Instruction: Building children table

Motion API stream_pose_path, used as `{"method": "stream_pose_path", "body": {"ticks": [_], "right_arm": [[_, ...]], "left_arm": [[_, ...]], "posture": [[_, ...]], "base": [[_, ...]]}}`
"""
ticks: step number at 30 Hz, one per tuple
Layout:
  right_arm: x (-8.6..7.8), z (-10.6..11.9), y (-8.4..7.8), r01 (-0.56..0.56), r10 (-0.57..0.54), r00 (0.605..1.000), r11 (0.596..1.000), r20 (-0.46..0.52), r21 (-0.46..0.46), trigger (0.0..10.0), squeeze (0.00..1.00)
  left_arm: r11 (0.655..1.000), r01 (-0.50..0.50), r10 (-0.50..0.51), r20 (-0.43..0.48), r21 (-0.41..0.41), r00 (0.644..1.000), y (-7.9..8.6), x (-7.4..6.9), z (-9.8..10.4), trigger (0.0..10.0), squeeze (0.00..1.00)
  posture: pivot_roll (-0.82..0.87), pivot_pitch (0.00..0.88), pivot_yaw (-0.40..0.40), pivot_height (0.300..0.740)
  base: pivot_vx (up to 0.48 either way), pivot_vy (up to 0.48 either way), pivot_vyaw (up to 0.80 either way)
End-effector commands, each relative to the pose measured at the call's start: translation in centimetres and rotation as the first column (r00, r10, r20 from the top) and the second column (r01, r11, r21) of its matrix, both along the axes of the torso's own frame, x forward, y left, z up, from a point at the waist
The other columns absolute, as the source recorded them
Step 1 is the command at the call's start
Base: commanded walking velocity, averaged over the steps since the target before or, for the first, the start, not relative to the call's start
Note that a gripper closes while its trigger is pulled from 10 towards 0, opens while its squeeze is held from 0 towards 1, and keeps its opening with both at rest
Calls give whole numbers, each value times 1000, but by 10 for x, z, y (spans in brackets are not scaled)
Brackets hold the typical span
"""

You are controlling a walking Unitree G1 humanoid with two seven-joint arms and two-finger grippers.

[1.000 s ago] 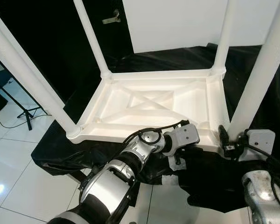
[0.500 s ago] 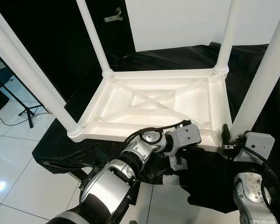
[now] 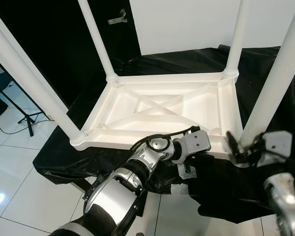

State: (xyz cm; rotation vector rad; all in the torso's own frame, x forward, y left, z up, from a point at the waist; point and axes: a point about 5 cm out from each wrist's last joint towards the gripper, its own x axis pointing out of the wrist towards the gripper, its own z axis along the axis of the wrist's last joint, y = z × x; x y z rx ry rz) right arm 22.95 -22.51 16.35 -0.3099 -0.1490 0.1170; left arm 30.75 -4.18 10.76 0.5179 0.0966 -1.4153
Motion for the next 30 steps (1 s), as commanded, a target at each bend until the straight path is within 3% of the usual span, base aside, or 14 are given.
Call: {"method": "stream_pose_path", "body": {"ticks": [1,4,6,13,14,16,17,25,30], "right_arm": [[1,6,-4,-43,43,999,999,-9,9,10000,0],[2,11,-9,-80,80,996,997,-28,-1,10000,0],[1,12,-13,-161,158,983,987,-96,-15,10000,0],[-4,-2,-7,-264,255,943,965,-213,-13,10000,0],[-5,-6,-7,-268,260,938,963,-229,-5,7137,0],[-5,-7,-7,-270,261,937,963,-233,-4,7137,0],[-6,-9,-6,-273,264,935,962,-237,-4,0,0],[-10,-17,-8,-263,257,931,965,-259,10,0,0],[-10,-23,-5,-174,173,957,985,-233,15,0,0]], "left_arm": [[996,-78,79,-48,37,996,-1,-8,-20,10000,0],[996,-84,86,-49,37,995,0,-7,-21,10000,0],[995,-92,93,-48,41,994,2,-6,-21,10000,0],[995,-91,93,-47,34,995,0,-5,-19,10000,0],[995,-91,92,-47,32,995,-1,-5,-19,10000,0],[995,-91,92,-46,32,995,-1,-5,-19,10000,0],[995,-91,92,-46,33,995,0,-5,-19,10000,0],[995,-91,92,-43,40,995,2,-4,-20,10000,0],[995,-88,90,-42,41,995,3,-4,-19,10000,0]], "posture": [[-59,0,121,740],[-61,0,120,740],[-61,0,117,740],[-58,0,116,740],[-58,0,118,740],[-58,0,118,740],[-58,0,120,740],[-57,0,125,740],[-62,0,131,740]], "base": [[0,0,0],[0,0,0],[0,0,0],[0,0,0],[0,0,0],[0,0,0],[0,0,0],[0,0,0],[0,0,0]]}}
